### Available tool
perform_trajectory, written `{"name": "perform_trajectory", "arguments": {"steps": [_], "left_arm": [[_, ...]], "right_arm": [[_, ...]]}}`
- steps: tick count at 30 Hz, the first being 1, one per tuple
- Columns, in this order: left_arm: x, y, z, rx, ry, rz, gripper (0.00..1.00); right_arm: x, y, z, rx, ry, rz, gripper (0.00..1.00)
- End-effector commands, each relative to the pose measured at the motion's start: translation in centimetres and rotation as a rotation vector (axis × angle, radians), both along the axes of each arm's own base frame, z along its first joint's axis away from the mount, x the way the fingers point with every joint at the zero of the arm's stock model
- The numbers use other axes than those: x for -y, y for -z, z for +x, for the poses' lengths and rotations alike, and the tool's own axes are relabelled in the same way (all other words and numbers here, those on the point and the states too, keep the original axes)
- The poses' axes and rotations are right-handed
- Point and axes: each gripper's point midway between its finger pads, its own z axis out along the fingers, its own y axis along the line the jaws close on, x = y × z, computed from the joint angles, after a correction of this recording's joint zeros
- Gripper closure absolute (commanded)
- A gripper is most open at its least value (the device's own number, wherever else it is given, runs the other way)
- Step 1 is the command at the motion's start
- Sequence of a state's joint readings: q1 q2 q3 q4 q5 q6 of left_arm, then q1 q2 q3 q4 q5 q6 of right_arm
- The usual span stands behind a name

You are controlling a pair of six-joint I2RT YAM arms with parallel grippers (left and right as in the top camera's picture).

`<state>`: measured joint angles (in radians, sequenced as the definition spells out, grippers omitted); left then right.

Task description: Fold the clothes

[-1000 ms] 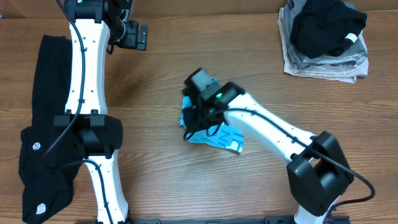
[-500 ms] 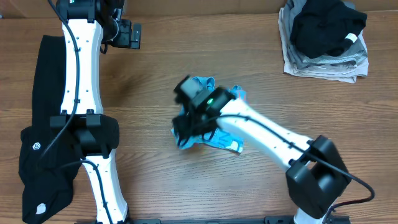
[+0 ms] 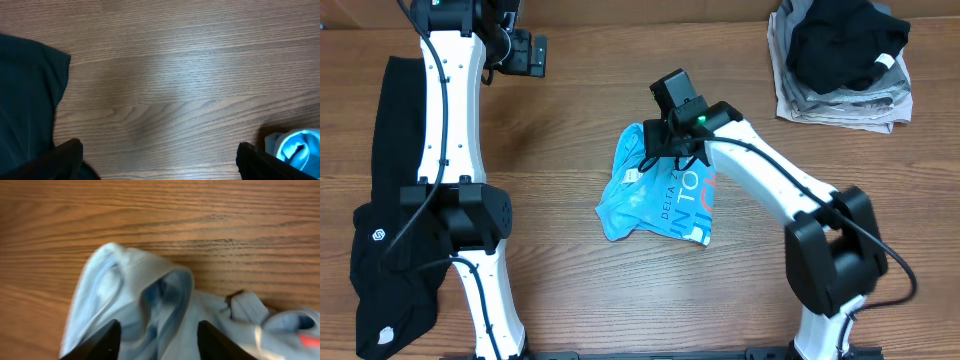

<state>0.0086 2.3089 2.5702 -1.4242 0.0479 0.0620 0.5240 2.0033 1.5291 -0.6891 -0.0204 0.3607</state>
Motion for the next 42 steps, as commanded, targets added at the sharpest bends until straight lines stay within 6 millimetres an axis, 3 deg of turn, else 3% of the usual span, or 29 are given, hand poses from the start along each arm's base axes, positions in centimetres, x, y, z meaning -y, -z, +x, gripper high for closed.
{"name": "perform_trajectory", "arguments": {"steps": [1,3,5,7,13,19,20,22,23,25,28,31,34,36,38,39,41,42], "left_arm": [[-0.2,-0.3,0.2,0.014,0.015,0.005,0.00],[-0.2,-0.4,0.3,0.016,0.015,0.005,0.00],[-0.2,-0.4,0.4,0.021,0.014,0.006,0.00],[-0.3,-0.5,0.5,0.026,0.014,0.006,0.00],[-0.4,-0.5,0.6,0.032,0.011,0.009,0.00],[-0.4,-0.6,0.8,0.041,0.011,0.009,0.00],[-0.5,-0.6,0.8,0.041,0.010,0.009,0.00],[-0.5,-0.6,0.8,0.041,0.009,0.009,0.00],[-0.5,-0.6,0.8,0.040,0.009,0.008,0.00],[-0.6,-0.6,0.8,0.040,0.007,0.009,0.00],[-0.7,-0.6,0.8,0.040,0.006,0.009,0.00],[-0.6,-0.6,0.8,0.041,0.006,0.008,0.00],[-0.6,-0.6,0.9,0.044,0.006,0.008,0.00],[-0.6,-0.7,1.0,0.047,0.008,0.003,0.00],[-0.3,-0.7,1.1,0.052,0.015,-0.011,0.00],[-0.1,-0.8,1.1,0.053,0.019,-0.019,0.00],[0.0,-0.8,1.1,0.052,0.020,-0.021,0.00],[0.0,-0.8,1.1,0.053,0.020,-0.020,0.00]], "right_arm": [[-0.2,0.6,1.1,0.024,-0.004,-0.013,0.53],[-0.3,0.8,1.2,0.025,-0.004,-0.013,0.57],[-0.4,0.7,1.4,0.035,-0.005,-0.005,0.69],[-1.0,0.2,1.7,0.043,-0.015,0.023,0.96],[-4.8,-2.5,1.7,0.092,-0.087,0.107,0.96],[-10.3,-2.5,-1.2,0.111,-0.189,0.145,0.96],[-10.9,-2.5,-1.7,0.110,-0.202,0.146,0.91],[-11.8,-2.7,-2.6,0.108,-0.225,0.147,0.40],[-11.8,-2.9,-2.8,0.106,-0.227,0.147,0.23],[-11.2,-3.9,-3.1,0.085,-0.213,0.139,0.03],[-8.6,-6.1,-3.5,0.034,-0.175,0.102,0.00],[-4.7,-7.8,-4.2,-0.040,-0.118,0.052,0.00],[-0.8,-7.3,-5.7,-0.154,-0.063,-0.018,0.00],[1.2,-6.1,-6.9,-0.234,-0.053,-0.061,0.06],[2.4,-4.5,-8.1,-0.300,-0.069,-0.080,0.27],[2.7,-3.8,-8.5,-0.323,-0.066,-0.084,0.40],[3.0,-2.5,-9.3,-0.357,-0.065,-0.092,0.83],[3.1,-1.9,-9.7,-0.369,-0.066,-0.093,0.94]]}}
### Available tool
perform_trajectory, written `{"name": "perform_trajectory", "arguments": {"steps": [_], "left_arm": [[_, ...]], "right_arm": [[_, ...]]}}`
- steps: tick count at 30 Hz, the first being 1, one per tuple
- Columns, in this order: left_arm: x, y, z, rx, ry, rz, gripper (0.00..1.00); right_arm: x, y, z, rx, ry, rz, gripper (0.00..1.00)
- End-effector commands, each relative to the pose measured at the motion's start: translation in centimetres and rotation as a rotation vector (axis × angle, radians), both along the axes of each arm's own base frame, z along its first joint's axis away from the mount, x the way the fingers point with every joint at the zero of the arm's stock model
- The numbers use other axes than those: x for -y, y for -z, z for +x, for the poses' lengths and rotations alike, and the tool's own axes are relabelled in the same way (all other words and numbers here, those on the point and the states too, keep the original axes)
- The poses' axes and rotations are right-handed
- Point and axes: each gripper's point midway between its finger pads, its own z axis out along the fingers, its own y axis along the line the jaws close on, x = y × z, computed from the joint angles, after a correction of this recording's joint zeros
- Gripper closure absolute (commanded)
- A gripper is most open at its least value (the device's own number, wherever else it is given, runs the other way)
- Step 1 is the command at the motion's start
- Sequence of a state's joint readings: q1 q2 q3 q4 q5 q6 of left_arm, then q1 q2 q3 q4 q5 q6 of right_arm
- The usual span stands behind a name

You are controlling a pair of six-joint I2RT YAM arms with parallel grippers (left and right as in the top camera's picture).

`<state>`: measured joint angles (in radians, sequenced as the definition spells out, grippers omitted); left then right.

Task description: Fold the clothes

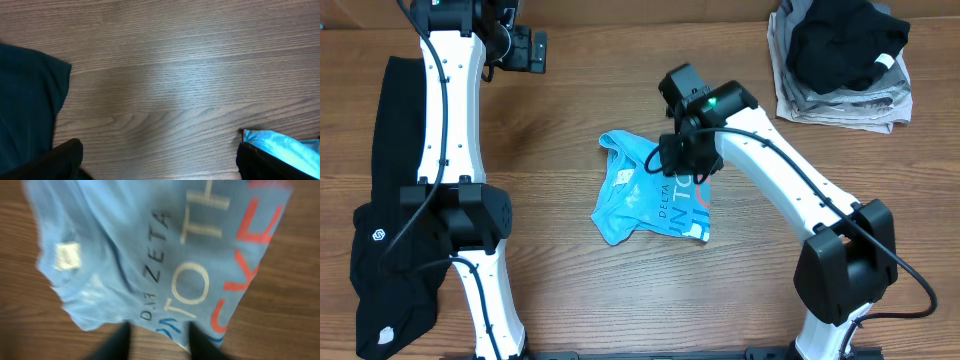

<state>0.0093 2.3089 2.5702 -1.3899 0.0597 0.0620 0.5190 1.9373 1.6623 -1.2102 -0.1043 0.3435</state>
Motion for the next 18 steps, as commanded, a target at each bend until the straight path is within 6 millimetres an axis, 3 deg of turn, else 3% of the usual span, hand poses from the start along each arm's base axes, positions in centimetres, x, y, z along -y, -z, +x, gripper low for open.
{"name": "perform_trajectory", "arguments": {"steps": [1,8,13,18], "left_arm": [[-0.2,-0.4,0.3,0.019,0.016,-0.009,0.00],[-0.1,-0.4,0.4,0.020,0.003,-0.023,0.00],[-0.1,-0.4,0.4,0.021,0.003,-0.024,0.00],[-0.1,-0.4,0.4,0.021,0.003,-0.024,0.00]], "right_arm": [[-0.2,2.1,-2.1,-0.067,-0.030,0.011,0.96],[-0.3,6.4,-3.2,-0.081,-0.054,0.042,0.96],[1.1,9.2,-4.4,-0.107,-0.043,0.028,0.96],[2.9,10.4,-4.6,-0.140,0.019,0.036,0.96]]}}
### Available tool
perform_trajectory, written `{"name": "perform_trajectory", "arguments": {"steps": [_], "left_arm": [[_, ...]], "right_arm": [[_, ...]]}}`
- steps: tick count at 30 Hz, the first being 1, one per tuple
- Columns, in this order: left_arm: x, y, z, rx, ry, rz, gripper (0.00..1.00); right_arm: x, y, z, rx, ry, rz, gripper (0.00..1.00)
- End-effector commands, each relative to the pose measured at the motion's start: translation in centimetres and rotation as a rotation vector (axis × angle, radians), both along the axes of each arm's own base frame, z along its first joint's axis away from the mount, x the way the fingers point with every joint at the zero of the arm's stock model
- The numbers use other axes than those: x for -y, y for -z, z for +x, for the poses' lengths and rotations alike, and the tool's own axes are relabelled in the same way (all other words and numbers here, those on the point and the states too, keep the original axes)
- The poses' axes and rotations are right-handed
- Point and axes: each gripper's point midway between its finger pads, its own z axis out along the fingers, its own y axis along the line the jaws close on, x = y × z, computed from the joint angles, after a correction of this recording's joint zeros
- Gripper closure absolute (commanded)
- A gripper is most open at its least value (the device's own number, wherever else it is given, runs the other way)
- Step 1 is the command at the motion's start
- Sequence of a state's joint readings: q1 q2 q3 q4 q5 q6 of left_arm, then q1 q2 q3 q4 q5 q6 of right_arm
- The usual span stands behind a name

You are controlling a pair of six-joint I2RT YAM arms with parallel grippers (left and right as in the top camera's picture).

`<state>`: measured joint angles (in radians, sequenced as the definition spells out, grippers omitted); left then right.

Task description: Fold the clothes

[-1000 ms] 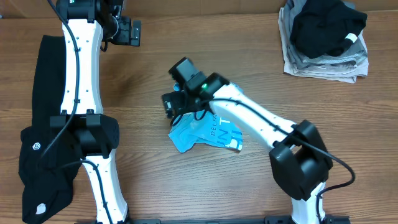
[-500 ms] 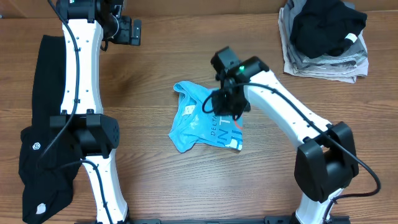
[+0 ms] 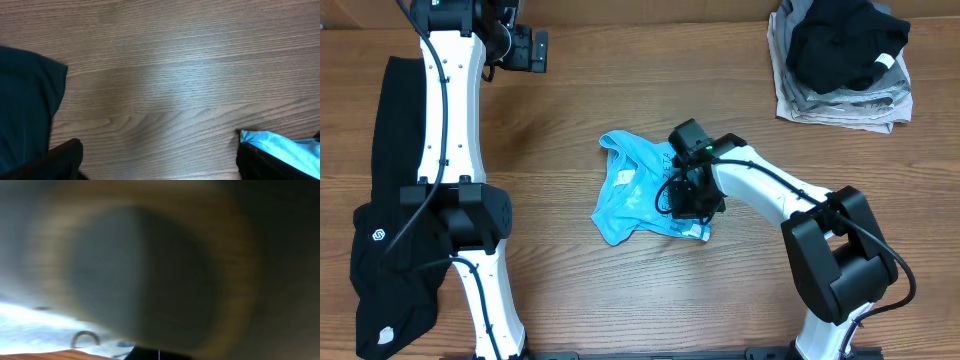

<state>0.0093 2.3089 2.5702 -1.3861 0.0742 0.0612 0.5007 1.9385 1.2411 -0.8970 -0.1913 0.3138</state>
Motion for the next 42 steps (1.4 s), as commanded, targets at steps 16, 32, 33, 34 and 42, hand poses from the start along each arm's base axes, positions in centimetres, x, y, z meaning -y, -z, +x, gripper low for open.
{"name": "perform_trajectory", "arguments": {"steps": [16,32,33,34,42], "left_arm": [[0.0,-0.5,0.4,0.020,0.005,-0.027,0.00],[0.0,-0.5,0.4,0.024,0.006,-0.028,0.00],[0.0,-0.5,0.5,0.026,0.006,-0.028,0.00],[0.0,-0.5,0.5,0.028,0.005,-0.027,0.00],[0.0,-0.5,0.5,0.028,0.005,-0.027,0.00]], "right_arm": [[9.6,0.7,2.3,-0.074,0.325,-0.015,0.96],[18.6,-0.4,4.6,-0.037,0.527,0.082,0.64],[18.6,-1.0,4.9,-0.017,0.524,0.085,0.59],[18.6,-1.8,5.2,0.012,0.505,0.090,0.54],[13.7,-10.0,5.6,0.257,0.261,0.112,0.31]]}}
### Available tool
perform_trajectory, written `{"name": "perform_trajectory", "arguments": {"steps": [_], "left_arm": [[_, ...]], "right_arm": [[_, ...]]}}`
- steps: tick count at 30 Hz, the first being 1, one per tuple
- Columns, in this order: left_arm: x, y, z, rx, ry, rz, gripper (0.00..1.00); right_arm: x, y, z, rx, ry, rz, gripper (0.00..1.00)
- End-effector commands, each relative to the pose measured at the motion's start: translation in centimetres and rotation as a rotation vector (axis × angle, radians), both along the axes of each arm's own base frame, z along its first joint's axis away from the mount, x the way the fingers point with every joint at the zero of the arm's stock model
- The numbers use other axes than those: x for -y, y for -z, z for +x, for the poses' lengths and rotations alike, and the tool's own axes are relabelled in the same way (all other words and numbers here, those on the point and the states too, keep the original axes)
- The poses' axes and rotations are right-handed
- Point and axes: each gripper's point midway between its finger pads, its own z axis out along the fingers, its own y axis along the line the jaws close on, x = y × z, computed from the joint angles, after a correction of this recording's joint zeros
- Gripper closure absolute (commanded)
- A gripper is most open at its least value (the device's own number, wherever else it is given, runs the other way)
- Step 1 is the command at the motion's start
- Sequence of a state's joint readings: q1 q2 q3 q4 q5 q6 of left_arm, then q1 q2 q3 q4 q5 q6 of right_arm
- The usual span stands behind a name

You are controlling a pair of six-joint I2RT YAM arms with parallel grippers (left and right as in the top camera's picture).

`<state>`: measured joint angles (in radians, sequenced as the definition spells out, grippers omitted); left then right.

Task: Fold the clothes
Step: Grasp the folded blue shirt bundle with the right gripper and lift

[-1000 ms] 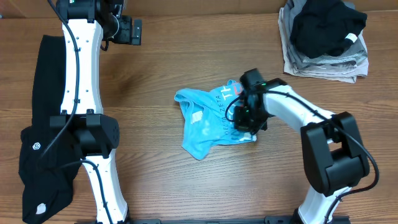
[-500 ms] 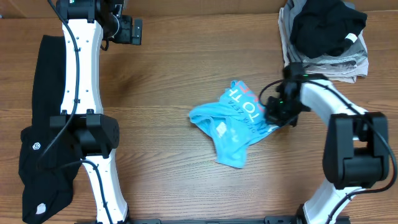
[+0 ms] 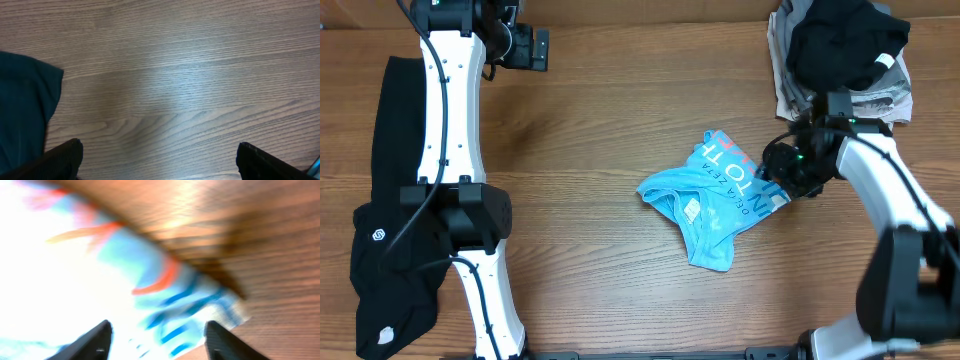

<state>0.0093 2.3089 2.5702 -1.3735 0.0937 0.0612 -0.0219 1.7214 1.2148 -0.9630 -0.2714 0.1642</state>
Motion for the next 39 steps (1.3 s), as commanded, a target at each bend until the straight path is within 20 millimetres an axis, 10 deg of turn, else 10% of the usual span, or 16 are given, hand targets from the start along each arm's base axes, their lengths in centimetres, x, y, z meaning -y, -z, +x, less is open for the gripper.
{"name": "perform_trajectory", "arguments": {"steps": [1,17,27,30,35,39], "left_arm": [[-0.3,-0.3,0.3,0.015,-0.003,-0.010,0.00],[-0.3,-0.2,0.4,0.015,-0.003,-0.010,0.00],[-0.3,-0.2,0.4,0.015,-0.003,-0.010,0.00],[-0.3,-0.2,0.4,0.015,-0.003,-0.010,0.00],[-0.3,-0.2,0.4,0.016,-0.003,-0.009,0.00],[-0.3,-0.2,0.4,0.015,-0.003,-0.009,0.00]], "right_arm": [[-3.4,-4.1,0.1,0.142,-0.146,-0.037,0.27],[-13.9,4.0,-4.2,0.037,-0.564,-0.238,0.04],[-15.0,7.8,-5.8,-0.038,-0.648,-0.290,0.02],[-13.9,9.1,-5.7,-0.076,-0.601,-0.355,0.21],[-11.7,9.5,-4.5,-0.071,-0.469,-0.457,0.96],[-11.1,9.1,-3.7,-0.061,-0.426,-0.463,0.96]]}}
